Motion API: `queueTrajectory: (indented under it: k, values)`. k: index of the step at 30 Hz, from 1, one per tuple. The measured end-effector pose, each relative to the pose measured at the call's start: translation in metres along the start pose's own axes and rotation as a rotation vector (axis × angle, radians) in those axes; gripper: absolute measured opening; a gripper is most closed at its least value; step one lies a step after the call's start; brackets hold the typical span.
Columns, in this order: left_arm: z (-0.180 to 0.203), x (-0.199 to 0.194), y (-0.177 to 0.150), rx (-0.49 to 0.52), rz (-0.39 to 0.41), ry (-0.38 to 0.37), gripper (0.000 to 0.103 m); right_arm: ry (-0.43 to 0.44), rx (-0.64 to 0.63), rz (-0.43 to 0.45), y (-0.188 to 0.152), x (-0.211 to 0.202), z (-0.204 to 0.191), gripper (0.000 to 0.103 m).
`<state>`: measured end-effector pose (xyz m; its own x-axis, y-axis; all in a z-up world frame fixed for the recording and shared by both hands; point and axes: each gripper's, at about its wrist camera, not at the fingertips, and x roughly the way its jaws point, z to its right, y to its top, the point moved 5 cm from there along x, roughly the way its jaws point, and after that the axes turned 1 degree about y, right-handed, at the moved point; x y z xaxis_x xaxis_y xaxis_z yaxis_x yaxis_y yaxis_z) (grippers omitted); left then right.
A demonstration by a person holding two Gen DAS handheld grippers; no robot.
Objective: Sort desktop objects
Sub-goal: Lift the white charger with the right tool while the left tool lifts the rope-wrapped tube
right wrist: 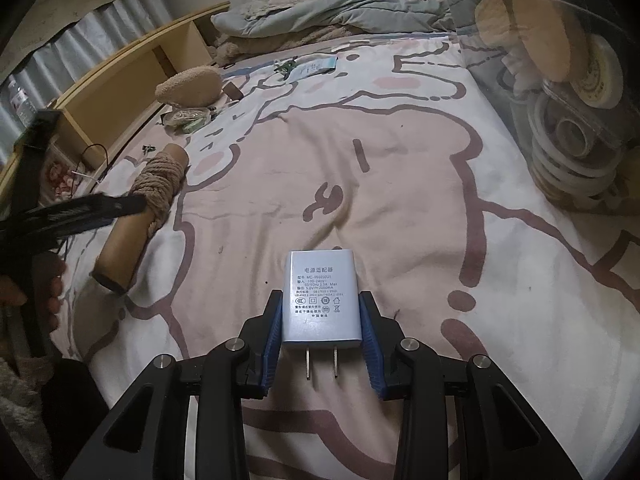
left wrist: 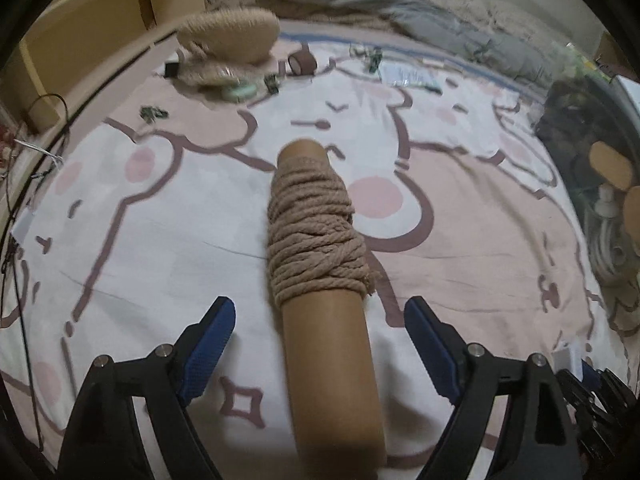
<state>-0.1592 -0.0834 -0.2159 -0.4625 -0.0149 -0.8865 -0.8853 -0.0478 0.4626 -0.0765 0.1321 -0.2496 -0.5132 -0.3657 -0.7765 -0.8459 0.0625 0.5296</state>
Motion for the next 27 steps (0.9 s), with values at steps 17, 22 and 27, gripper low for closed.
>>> queueTrajectory:
  k: [17, 22, 27]
  values:
    - [-0.002, 0.021, 0.008, -0.022, -0.073, 0.002, 0.054, 0.032, 0.015, -0.017, 0.003, 0.003, -0.001, 0.036]
    - [-0.005, 0.019, 0.008, -0.07, -0.047, -0.018, 0.051, 0.078, 0.062, 0.022, 0.008, -0.008, 0.003, 0.037]
    - [-0.007, 0.012, 0.006, -0.08, -0.014, -0.032, 0.05, 0.087, 0.088, 0.061, 0.014, -0.017, 0.006, 0.036]
